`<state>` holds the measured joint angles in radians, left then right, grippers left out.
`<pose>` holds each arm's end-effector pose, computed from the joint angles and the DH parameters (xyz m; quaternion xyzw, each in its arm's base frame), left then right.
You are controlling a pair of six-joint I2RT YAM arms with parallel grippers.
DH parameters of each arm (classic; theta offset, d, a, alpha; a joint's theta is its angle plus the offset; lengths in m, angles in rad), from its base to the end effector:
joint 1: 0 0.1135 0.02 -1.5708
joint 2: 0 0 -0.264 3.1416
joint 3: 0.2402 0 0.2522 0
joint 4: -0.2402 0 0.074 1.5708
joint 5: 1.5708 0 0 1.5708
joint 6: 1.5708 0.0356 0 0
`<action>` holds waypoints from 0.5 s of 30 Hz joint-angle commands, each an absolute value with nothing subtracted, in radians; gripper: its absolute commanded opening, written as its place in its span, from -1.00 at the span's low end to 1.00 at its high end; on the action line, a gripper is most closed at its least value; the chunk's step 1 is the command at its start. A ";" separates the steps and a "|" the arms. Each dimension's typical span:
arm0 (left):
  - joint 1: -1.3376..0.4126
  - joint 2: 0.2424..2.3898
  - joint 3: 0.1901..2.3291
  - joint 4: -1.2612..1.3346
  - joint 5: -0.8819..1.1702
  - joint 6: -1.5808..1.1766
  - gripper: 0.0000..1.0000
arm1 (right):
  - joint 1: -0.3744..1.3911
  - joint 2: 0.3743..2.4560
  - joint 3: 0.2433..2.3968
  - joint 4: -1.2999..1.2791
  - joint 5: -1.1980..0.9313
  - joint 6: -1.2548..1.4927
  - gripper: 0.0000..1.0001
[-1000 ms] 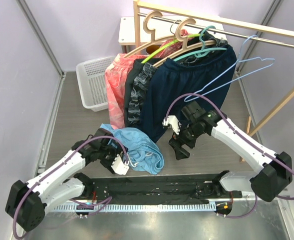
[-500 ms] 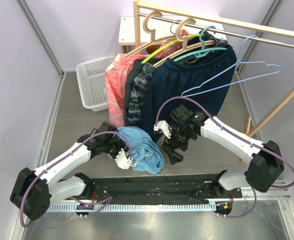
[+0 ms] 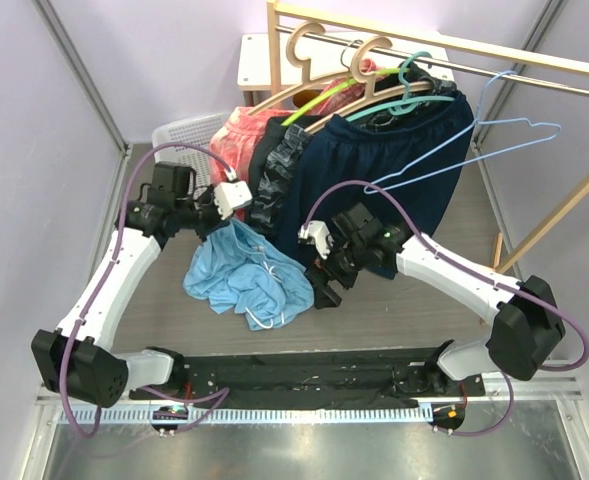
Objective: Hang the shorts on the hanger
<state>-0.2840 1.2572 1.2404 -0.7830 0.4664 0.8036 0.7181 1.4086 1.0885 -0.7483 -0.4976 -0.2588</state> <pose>0.2434 -0.0877 0.3446 0.5408 0.7265 -0.1130 0.4086 0.1993 0.1967 0.2616 -0.4946 0.8003 0.2871 0.1803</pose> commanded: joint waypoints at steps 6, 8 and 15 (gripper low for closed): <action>-0.186 1.238 1.193 -0.798 0.595 0.520 -1.00 | 0.790 1.434 1.006 -0.373 -0.341 -0.126 0.87; -0.158 1.227 1.181 -0.804 0.609 0.528 -1.00 | 0.787 1.494 1.012 -0.353 -0.270 -0.155 0.80; -0.101 1.218 1.170 -0.831 0.675 0.546 -1.00 | 0.779 1.574 1.014 -0.318 -0.200 -0.219 0.66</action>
